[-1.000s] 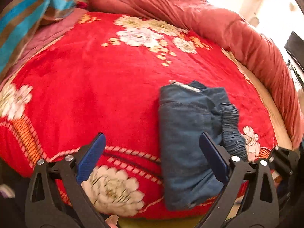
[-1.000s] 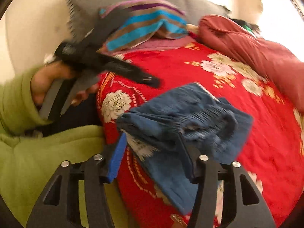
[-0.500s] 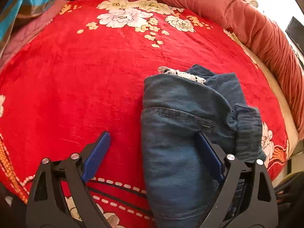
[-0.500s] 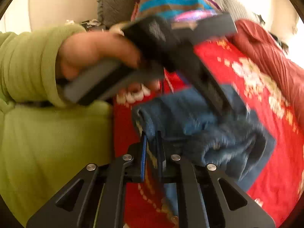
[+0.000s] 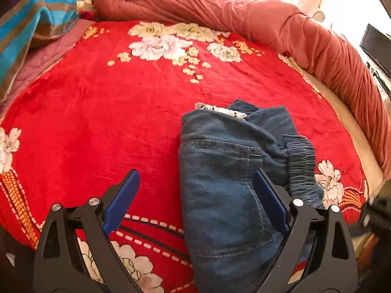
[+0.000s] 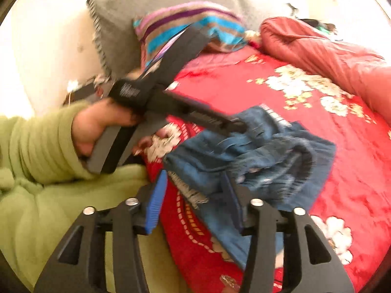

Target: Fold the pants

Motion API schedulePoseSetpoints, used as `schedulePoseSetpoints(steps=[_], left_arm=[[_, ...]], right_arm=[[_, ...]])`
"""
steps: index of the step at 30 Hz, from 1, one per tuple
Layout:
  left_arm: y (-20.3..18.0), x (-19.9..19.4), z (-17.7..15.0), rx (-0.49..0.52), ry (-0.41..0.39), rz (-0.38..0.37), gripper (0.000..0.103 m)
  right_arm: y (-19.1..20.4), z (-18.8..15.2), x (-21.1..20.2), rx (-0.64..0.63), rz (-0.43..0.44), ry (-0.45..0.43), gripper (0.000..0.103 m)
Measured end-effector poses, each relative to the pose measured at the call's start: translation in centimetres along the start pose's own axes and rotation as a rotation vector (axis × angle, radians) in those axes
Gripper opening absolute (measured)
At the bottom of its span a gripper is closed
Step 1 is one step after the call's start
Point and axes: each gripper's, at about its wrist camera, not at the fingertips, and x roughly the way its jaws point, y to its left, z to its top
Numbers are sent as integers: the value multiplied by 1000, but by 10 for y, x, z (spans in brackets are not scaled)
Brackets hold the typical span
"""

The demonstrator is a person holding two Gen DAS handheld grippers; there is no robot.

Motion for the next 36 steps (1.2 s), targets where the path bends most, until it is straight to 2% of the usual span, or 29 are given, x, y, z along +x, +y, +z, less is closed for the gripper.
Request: schedulePoseSetpoints(steps=[5,10,12,17,24,29,32,35,36], left_arm=[[-3,-13,-1,22,-36,16,88],[-3,-18,-2,31,-53,25,89],[-2,-18,-3,29,-53,25,89],[0,-17,-6,23,-48,23,89],[4,-10,-10,18,-25,18,89],[4,-1,-13,18,2,4,89],[2,5,-16,22,20,-8,89],[0,13,-18,23,39,-23,88],[0,15,-18,24,44,-27,84]], right_arm=[[-26,6,-20,89,-94,-54,66],[-60,6,-26,214,-193,-78,72],[-71,4,-24,253,-232,-64,76],[-93,-4,-18,330,-291,-24,76],[-116,-18,0,440,-305,38,76],[-129,-24,19,488,-277,78,75],[-133,-27,29,497,-254,101,62],[-136,-33,39,514,-232,126,59],[-137,-35,41,516,-226,127,59]])
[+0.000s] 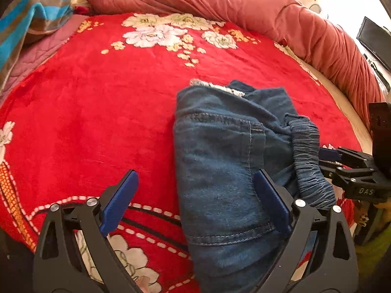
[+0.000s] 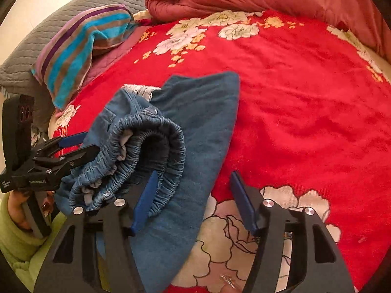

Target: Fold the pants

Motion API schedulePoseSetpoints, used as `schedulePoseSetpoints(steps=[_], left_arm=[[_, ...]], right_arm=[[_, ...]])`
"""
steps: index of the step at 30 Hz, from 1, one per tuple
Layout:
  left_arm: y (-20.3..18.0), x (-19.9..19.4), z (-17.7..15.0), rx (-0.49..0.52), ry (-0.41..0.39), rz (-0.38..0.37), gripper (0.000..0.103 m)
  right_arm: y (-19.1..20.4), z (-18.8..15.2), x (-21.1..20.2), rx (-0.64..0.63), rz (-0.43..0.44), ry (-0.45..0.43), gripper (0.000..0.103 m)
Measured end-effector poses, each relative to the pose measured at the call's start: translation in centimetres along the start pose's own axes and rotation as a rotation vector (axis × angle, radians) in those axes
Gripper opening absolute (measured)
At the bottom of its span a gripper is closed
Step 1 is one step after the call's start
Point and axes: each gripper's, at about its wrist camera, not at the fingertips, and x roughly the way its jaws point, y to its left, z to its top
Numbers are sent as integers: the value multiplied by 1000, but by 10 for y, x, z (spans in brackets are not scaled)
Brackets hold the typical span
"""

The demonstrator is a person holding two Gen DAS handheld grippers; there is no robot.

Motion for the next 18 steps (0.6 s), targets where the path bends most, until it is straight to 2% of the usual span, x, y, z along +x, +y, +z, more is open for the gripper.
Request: schedulePoseSetpoints(steps=[5,6,8,9,10,11,12,18], left_arm=[[-8,8,0,2,17,-57,63],[-11,8,1,4,19,-74,56],[-15,9,1,12,20,-78,51],[-17,9,1,23,19,-78,46],[-19,8,2,34,13,-78,44],[-20,7,3,39,10,-76,42],[-23,5,4,50,5,-69,39],[-28,-4,19,64,-33,-56,34]], right_arm=[[-6,1,5,20,40,-3,59],[-6,2,6,20,47,-4,58],[-3,5,9,4,65,-4,50],[-2,6,12,-12,80,-5,41],[0,8,14,-22,97,-5,35],[1,9,14,-29,111,-9,25],[5,12,13,-47,122,-18,21],[29,29,-6,-151,118,-101,16]])
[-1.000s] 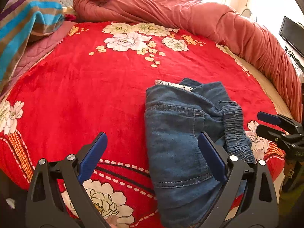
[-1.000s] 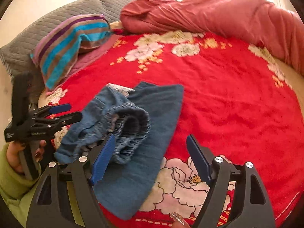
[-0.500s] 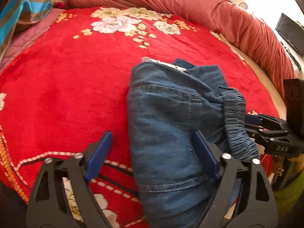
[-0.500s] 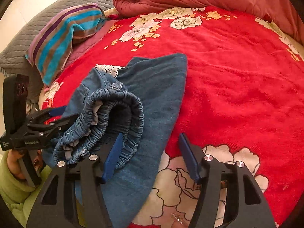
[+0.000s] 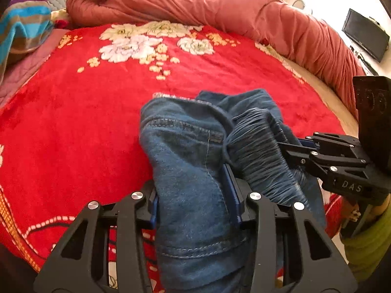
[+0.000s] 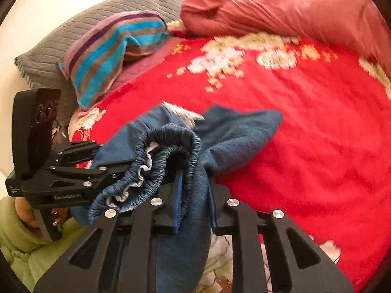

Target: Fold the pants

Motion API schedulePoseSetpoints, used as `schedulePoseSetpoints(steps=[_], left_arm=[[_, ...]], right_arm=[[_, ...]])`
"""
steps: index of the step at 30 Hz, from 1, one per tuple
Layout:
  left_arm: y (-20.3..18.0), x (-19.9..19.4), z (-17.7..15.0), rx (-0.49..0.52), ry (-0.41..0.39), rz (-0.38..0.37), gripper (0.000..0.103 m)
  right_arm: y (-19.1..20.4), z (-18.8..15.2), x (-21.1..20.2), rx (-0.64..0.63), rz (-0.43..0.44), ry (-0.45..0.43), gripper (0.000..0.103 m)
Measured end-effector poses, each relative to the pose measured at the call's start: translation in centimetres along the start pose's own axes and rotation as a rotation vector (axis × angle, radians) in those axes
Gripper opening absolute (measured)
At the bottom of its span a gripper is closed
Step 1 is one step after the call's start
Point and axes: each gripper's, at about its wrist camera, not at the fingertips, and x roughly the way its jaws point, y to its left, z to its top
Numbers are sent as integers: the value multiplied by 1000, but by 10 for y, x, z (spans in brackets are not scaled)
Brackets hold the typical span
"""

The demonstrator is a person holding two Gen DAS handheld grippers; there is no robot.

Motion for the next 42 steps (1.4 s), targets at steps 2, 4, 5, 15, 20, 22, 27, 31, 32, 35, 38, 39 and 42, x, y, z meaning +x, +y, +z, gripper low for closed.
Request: schedulePoseSetpoints(steps=[2,4,5,15,20,22,27,31,32,35,38,39,42], left_arm=[[2,-2,6,-5,-15,6,34],[6,-4,13,-21,-33,10,34],[9,-5,15,-29,-37,8,34],[25,2,47,-52,-78,45,34],[28,8,58,-51,-92,62,34],[29,10,59,-48,-92,69,34],[36,22,57,-53,-71,95,34],[45,30,53,-70,-44,117,47],[47,31,51,-74,-41,119,48],[49,31,49,-72,-36,125,54],[49,35,48,-67,-26,142,58],[50,38,47,-69,-18,148,62],[54,43,44,-86,1,137,64]], right_arm=[[2,7,-2,-16,-2,-16,16],[3,16,-1,-24,-5,-31,16],[2,20,0,-27,-5,-36,16],[-2,57,12,-60,-26,-75,16],[-7,69,23,-63,-57,-72,16],[-10,71,27,-56,-64,-67,16],[-17,68,39,-36,-92,-48,18],[-26,61,41,-1,-116,-35,22],[-29,60,41,10,-121,-33,29],[-35,55,41,39,-141,-22,41],[-40,50,47,52,-198,22,43],[-44,46,52,61,-220,51,47],[-55,38,64,96,-247,104,50]])
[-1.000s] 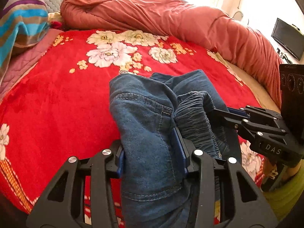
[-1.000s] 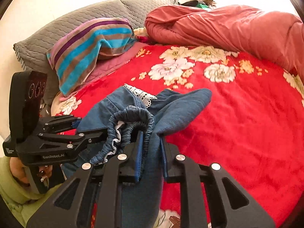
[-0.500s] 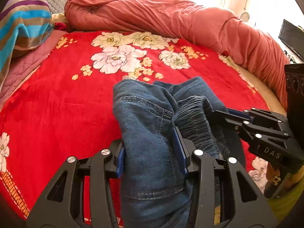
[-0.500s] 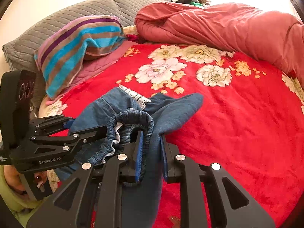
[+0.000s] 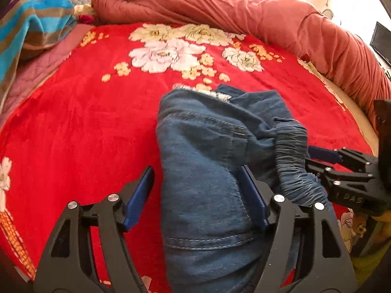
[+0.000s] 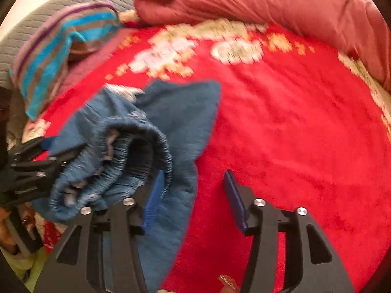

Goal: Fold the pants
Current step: 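Release the folded pants and withdraw both grippers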

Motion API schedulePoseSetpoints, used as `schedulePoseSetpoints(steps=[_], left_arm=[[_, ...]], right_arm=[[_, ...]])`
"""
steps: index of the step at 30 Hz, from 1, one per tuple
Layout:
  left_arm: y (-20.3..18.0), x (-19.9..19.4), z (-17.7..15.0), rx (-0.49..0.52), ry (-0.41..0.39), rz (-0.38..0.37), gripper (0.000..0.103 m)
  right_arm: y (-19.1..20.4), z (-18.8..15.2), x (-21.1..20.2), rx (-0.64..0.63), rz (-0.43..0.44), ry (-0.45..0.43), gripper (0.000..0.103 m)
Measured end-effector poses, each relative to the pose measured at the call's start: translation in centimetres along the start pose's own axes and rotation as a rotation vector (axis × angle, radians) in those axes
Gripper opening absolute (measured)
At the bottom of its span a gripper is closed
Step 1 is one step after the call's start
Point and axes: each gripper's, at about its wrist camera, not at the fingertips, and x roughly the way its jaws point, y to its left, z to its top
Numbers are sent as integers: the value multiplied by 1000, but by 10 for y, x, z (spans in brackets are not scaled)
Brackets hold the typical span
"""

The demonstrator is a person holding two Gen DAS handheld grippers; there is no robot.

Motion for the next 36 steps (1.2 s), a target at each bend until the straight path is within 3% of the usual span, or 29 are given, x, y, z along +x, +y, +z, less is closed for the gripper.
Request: schedulePoseSetpoints(steps=[7,14,16,19,26,36], left_arm=[[3,-6,-7,-17,-8,-5,69],[5,-32,-12,-37,-58,-4,81],[5,-43,-14,-44,-75,5,92],[4,-59,-17,-36,-102,22,93],[1,-98,-30,-27,-162,18,93],[-7,-141,-53,1,-233,28,93]], right_arm=[[5,-2,-7,-2,-27,-13,58],[3,-13,-47,35,-11,-109,85],[3,-17,-60,41,-5,-132,89],[6,-24,-83,42,4,-179,94],[24,-40,-128,-17,-19,-282,98],[51,-60,-161,-95,-74,-379,98]])
